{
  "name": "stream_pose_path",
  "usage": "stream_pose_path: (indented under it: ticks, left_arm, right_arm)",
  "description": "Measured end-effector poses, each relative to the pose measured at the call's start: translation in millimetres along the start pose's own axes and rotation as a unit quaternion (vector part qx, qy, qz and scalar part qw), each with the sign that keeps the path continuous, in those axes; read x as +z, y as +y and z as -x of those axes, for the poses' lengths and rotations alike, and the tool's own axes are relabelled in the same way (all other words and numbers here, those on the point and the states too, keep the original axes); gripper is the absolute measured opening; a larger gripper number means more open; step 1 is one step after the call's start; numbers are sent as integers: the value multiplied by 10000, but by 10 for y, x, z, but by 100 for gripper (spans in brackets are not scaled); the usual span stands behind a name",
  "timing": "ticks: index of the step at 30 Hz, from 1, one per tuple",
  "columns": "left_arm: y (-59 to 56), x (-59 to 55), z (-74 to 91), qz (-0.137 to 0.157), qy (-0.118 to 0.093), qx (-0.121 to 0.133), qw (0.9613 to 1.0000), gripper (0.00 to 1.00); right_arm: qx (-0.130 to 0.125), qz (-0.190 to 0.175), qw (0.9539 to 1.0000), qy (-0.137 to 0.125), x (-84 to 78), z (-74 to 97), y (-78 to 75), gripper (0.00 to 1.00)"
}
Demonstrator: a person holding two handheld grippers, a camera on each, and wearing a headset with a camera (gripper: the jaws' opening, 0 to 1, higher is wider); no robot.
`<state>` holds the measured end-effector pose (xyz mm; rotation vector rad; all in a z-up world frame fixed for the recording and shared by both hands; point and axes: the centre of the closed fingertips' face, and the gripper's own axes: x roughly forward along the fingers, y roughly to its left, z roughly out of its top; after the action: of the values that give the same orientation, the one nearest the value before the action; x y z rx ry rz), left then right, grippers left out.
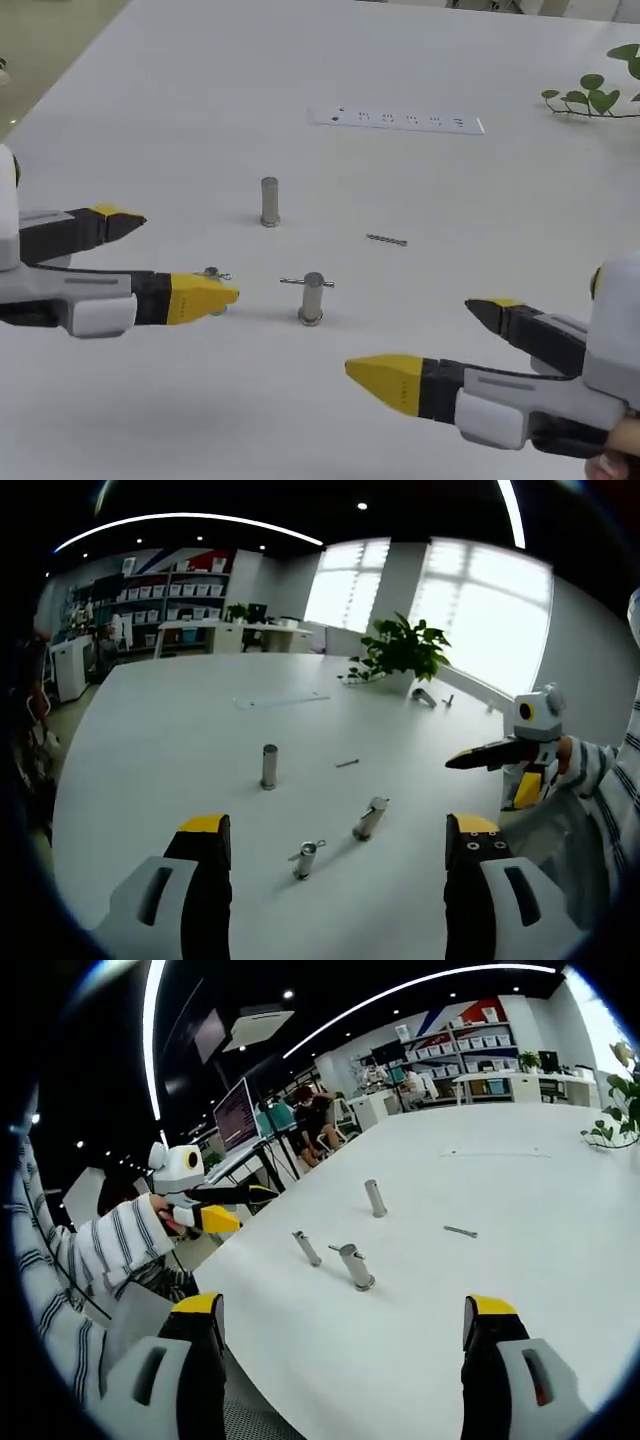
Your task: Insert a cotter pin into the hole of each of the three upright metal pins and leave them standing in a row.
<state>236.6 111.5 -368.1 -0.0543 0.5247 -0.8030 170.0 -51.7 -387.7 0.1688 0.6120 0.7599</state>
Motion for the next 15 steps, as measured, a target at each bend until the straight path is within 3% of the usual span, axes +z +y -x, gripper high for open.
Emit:
stream_pose_path:
  ticks: [4,9,15]
  left_arm:
    - [83,109,-139,-199,68,-31,9998,80]
    - [267,257,-311,-486,40,159,9987,68]
    - [387,306,-543,-703,180,109,9973,55]
  right_arm:
    - [-33,-14,10000,57,-11,12,-39,97]
    - [32,-211,9998,-53,36,36,-66,97]
    - [-12,-213,9998,47,-2,37,-110,96]
